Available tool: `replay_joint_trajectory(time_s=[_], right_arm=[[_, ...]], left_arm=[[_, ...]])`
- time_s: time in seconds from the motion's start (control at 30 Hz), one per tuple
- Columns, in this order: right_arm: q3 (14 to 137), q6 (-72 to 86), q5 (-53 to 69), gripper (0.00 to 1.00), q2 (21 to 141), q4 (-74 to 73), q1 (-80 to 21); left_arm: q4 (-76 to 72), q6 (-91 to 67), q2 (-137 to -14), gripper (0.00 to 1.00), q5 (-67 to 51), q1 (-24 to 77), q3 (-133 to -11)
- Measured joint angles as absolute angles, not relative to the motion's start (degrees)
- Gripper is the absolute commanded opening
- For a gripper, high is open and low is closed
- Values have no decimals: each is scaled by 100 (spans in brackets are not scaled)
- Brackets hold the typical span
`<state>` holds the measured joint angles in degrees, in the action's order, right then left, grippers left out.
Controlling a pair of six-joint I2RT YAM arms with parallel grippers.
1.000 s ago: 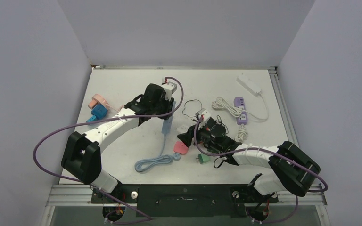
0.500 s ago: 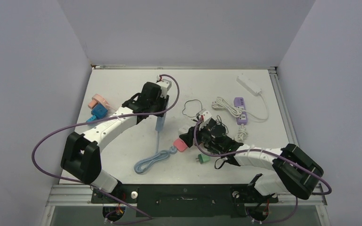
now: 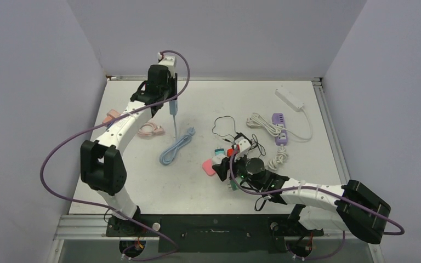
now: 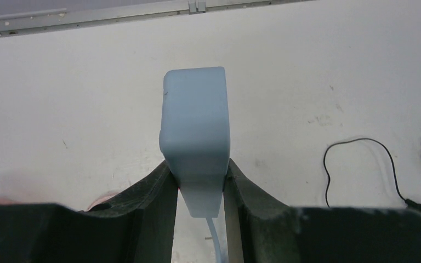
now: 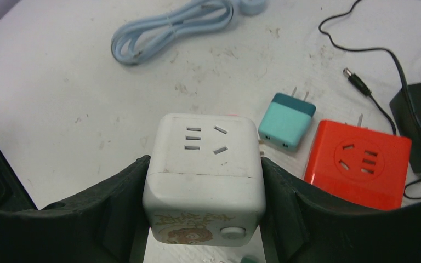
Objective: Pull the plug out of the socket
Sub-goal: Place the socket at the center of the board.
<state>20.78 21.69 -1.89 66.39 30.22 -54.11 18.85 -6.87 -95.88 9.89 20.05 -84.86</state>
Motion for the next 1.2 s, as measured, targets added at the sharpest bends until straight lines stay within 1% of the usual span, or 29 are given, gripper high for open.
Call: replay_joint_trajectory(time_s=[0.2,0.33,0.43,0.5,0.67,0.7,0.73,0.8,0.9,0.93,1.0,1.1,1.2], right_arm=[[1813,2324,-731,12,6639,2729,-5752],[1691,2408,-1059,19,6637,2628,-5892],[1634,2471,-1249,23,6637,2550,-5927],[1601,2484,-1352,28,6635,2506,-5935],[1575,2493,-1514,46,6506,2388,-5935],[1559,2495,-1546,47,6462,2386,-5935],[1529,2497,-1577,49,6412,2388,-5935],[1472,2510,-1623,55,6353,2386,-5935],[1389,2517,-1649,62,6305,2364,-5940],[1385,2517,-1651,66,6305,2357,-5940],[1378,2515,-1651,73,6302,2349,-5942],[1378,2491,-1651,85,6274,2379,-5946],[1382,2443,-1647,94,6257,2405,-5959]], left_arm=[[1616,-843,-10704,0,939,1723,-9312],[1645,-932,-11454,0,775,1629,-9856],[1573,-1009,-11863,5,652,1586,-10075],[1494,-1046,-12025,17,572,1546,-10193],[1461,-1186,-12197,56,399,1455,-10322],[1525,-1227,-12210,65,353,1448,-10322],[1535,-1273,-12234,71,261,1435,-10320],[1531,-1350,-12269,82,36,1404,-10269],[1514,-1448,-12269,93,-178,1343,-10082],[1516,-1468,-12269,99,-226,1315,-10003],[1520,-1483,-12250,96,-296,1256,-9835],[1531,-1487,-12121,96,-346,1190,-9574],[1520,-1509,-11778,96,-370,1149,-9279]])
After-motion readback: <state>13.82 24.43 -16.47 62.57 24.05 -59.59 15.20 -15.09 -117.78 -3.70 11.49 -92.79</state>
